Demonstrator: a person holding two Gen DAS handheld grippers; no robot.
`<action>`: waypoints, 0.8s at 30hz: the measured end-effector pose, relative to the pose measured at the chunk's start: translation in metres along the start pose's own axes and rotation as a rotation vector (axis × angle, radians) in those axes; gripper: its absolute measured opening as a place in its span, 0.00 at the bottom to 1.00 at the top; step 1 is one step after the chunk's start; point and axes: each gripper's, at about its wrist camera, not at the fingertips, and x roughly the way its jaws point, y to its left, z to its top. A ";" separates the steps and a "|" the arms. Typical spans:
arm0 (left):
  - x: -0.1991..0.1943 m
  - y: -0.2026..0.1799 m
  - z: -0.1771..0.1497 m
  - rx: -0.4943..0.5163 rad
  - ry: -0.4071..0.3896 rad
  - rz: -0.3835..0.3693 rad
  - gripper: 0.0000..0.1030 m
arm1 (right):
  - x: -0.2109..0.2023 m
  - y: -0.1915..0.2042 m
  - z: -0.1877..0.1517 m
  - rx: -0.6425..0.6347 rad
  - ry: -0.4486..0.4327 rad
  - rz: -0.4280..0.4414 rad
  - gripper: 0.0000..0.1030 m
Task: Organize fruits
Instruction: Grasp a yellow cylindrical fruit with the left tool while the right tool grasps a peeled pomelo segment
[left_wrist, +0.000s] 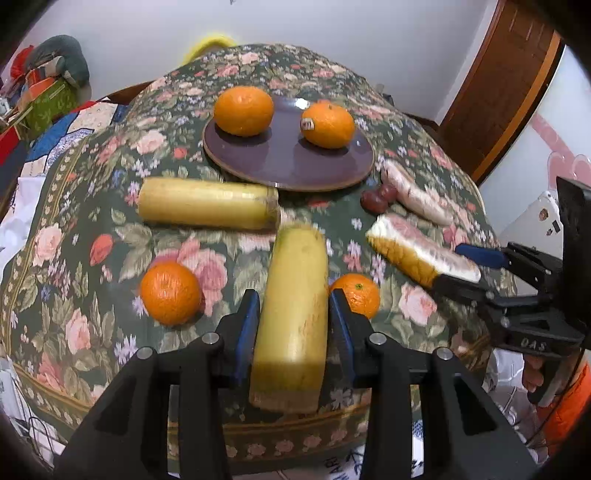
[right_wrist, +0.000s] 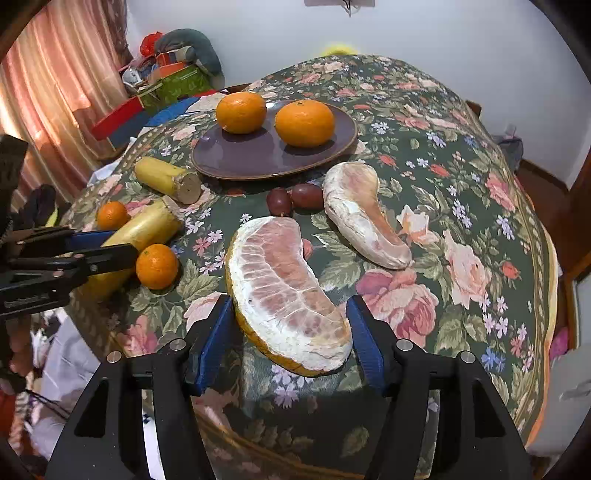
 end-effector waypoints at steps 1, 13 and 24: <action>0.001 0.000 0.003 -0.001 -0.001 -0.005 0.37 | 0.000 0.000 0.001 -0.004 -0.002 0.001 0.59; 0.025 0.008 0.025 -0.034 0.007 -0.041 0.38 | 0.031 0.015 0.022 -0.087 0.012 -0.004 0.59; 0.021 0.006 0.026 -0.039 -0.011 -0.029 0.37 | 0.027 0.014 0.026 -0.068 -0.018 -0.002 0.44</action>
